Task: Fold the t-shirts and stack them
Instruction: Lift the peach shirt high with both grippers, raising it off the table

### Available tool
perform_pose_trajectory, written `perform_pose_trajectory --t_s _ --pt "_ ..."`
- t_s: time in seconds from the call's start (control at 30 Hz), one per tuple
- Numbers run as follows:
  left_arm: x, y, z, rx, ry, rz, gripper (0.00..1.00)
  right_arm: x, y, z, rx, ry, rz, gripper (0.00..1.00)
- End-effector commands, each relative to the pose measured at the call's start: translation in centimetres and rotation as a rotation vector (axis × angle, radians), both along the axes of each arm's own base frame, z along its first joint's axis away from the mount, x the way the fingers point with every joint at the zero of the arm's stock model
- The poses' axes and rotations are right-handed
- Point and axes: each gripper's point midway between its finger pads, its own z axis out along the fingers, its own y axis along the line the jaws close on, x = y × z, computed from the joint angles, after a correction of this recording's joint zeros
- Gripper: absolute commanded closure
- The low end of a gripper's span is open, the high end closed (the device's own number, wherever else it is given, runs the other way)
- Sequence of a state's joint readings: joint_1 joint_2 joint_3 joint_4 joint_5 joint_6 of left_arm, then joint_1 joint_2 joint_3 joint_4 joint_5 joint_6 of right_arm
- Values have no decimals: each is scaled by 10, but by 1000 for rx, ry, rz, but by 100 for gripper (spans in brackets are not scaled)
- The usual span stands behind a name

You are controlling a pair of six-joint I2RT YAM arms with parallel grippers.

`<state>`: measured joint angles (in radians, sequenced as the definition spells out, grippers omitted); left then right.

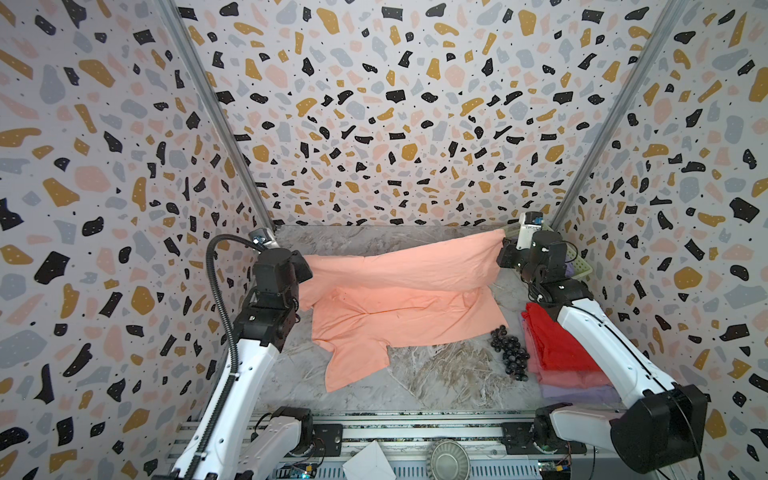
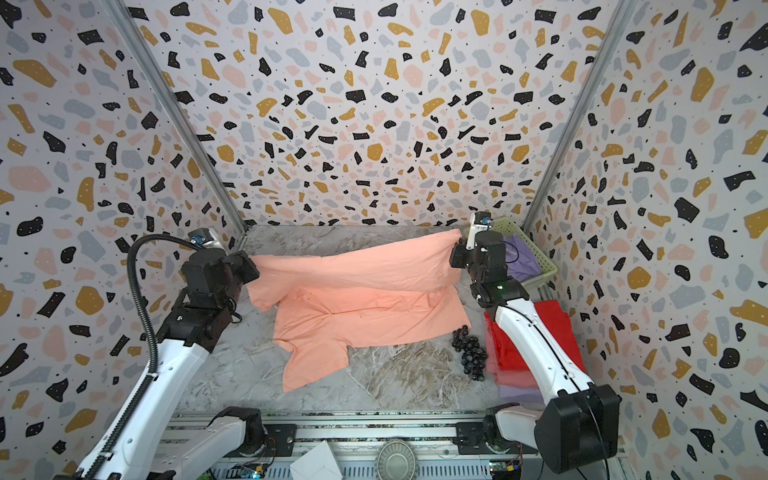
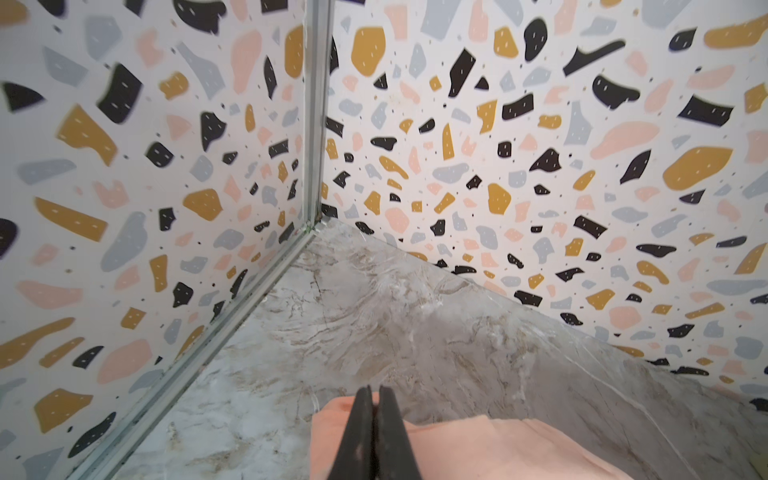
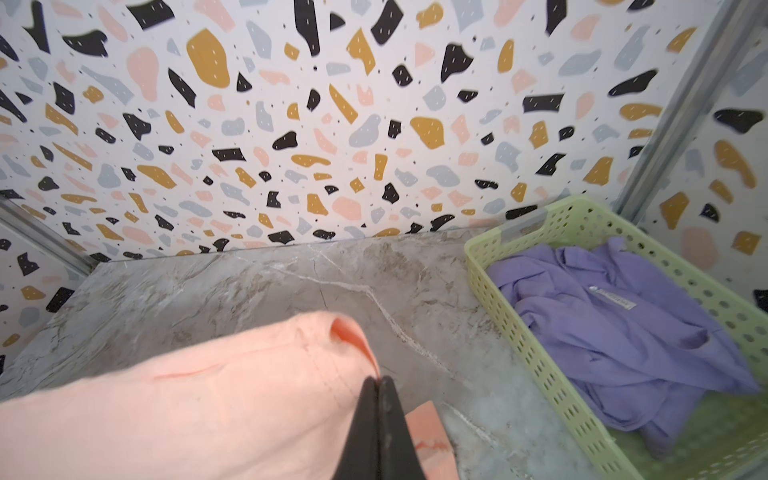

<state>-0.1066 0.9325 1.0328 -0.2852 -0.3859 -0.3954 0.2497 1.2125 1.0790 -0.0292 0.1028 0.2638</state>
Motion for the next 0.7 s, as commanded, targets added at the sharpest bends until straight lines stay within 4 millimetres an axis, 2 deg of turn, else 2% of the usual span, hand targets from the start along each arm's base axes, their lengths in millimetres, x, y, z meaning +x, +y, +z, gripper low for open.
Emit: perform_pose_trajectory --t_s 0.0,0.1,0.17,0.27,0.43,0.53,0.57,0.6,0.67 --pt "-11 11 54 0 -187 53 100 -2 -18 65 -36 -175 -67 100" --pt "13 -1 68 -27 -231 -5 100 19 -8 86 -49 -229 -36 100" --pt "45 -10 65 -32 -226 -43 100 38 -1 96 -51 -266 -21 100" --pt "104 -26 72 -20 -205 -117 100 76 10 111 -42 -316 6 100" --pt "203 -50 114 4 -201 -265 100 139 21 143 -27 -398 46 100" --pt "237 -48 159 4 -275 -303 100 161 15 171 -1 -442 49 100" --pt "241 -44 176 5 -310 -297 100 165 11 181 11 -457 50 100" --pt "242 -40 194 10 -350 -300 100 164 8 190 17 -473 52 100" --pt "224 -32 242 32 -476 -298 100 152 0 220 17 -530 50 100"
